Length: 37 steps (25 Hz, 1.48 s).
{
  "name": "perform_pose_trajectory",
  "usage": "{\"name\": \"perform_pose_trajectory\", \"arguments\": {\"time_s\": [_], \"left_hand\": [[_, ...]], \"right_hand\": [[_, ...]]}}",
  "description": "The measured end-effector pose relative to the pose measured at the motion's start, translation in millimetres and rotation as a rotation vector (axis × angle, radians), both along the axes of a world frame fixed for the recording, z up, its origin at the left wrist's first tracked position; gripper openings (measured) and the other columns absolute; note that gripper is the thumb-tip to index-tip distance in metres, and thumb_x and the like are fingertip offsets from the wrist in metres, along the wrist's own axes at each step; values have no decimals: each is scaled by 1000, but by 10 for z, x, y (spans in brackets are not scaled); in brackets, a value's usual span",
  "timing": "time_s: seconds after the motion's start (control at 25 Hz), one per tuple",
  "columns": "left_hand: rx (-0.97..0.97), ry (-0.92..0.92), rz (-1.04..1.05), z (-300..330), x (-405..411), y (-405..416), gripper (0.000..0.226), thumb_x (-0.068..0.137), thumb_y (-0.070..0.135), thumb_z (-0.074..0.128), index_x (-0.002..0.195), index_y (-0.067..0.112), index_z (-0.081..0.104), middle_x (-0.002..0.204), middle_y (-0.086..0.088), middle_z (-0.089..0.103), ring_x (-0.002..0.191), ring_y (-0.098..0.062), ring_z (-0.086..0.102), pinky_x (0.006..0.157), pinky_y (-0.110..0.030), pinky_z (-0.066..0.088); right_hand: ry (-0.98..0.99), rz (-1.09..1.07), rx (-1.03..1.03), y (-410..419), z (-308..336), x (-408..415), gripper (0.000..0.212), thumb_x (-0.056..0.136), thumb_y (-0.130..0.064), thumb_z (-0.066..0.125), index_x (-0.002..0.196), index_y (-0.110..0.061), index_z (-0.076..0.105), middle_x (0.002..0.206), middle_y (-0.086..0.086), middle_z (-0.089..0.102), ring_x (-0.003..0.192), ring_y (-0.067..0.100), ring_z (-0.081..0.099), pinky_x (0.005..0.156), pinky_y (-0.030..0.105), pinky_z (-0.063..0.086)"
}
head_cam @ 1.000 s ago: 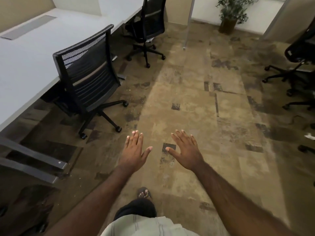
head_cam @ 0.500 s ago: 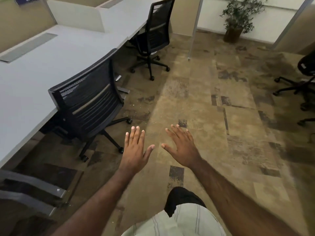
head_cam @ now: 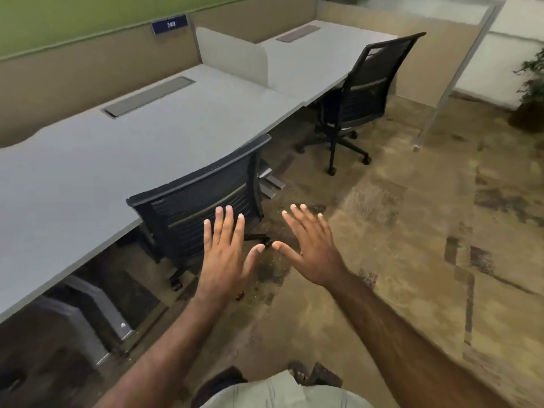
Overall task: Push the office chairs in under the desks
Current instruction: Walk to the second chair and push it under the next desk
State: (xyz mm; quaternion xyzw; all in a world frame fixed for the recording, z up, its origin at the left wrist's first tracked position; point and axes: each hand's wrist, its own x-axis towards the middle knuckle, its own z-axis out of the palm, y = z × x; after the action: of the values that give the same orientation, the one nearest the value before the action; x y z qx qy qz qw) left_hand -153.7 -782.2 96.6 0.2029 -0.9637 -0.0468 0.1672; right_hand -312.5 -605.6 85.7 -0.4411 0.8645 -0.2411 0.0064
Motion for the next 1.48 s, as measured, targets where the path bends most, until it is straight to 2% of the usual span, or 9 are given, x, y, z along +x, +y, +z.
{"name": "perform_pose_trajectory", "arguments": {"time_s": [0.36,0.56,0.72,0.88,0.96,1.04,1.12,1.24,1.48], "left_hand": [[-167,95,253,290,-506,-1175,84,107,62,37,167,6,23,178,-15,-3,166,-33,-3,129,-70,6],[-124,98,331,229,-593,-1803,85,108,66,28,167,6,20,178,-13,-7,166,-32,-5,130,-66,9],[-70,58,404,232,-610,-1990,91,106,72,26,167,5,21,178,-14,-8,166,-29,-7,133,-59,8],[-102,41,438,158,-632,-1964,88,107,71,26,159,2,41,178,-17,7,166,-29,4,132,-55,17],[-76,27,474,129,-666,-1894,83,107,70,28,152,5,51,174,-17,26,163,-30,23,128,-53,30],[-60,13,513,116,-724,-1794,78,107,71,28,143,10,61,158,-14,54,145,-31,52,116,-49,44],[-57,26,532,125,-779,-1676,74,106,72,27,132,14,65,130,-7,71,119,-28,67,102,-43,48],[-45,10,578,165,-876,-1515,75,105,73,24,128,15,67,114,-3,74,107,-24,68,97,-44,51],[-16,8,657,164,-1093,-1099,81,104,74,18,128,14,68,118,-5,74,112,-26,67,103,-47,48]], "right_hand": [[45,204,-160,-1397,314,-892,75,109,-65,48,172,-28,29,182,-5,15,167,8,-1,136,49,1],[-27,211,-102,-2131,440,-1214,87,107,-77,34,175,-27,12,183,-6,-2,165,4,-17,135,44,-13],[49,209,10,-2458,440,-1459,91,106,-80,21,175,-21,11,183,-4,-1,165,5,-18,133,43,-18],[121,220,-6,-2549,358,-1558,89,107,-81,15,172,-20,27,181,-5,18,167,8,-3,133,43,-17],[131,227,-17,-2531,305,-1606,88,107,-80,16,170,-20,33,179,-5,27,167,8,5,132,41,-18],[132,247,21,-2512,294,-1688,91,106,-83,14,169,-21,36,177,-6,30,166,8,9,131,39,-22],[131,282,80,-2462,302,-1771,96,103,-87,10,171,-22,32,179,-6,27,167,8,7,129,39,-26],[116,334,130,-2396,306,-1916,102,98,-92,5,172,-24,27,180,-7,21,167,7,3,125,37,-32],[149,442,158,-2177,255,-2183,102,97,-92,4,172,-27,27,180,-6,22,167,11,6,124,39,-34]]}}
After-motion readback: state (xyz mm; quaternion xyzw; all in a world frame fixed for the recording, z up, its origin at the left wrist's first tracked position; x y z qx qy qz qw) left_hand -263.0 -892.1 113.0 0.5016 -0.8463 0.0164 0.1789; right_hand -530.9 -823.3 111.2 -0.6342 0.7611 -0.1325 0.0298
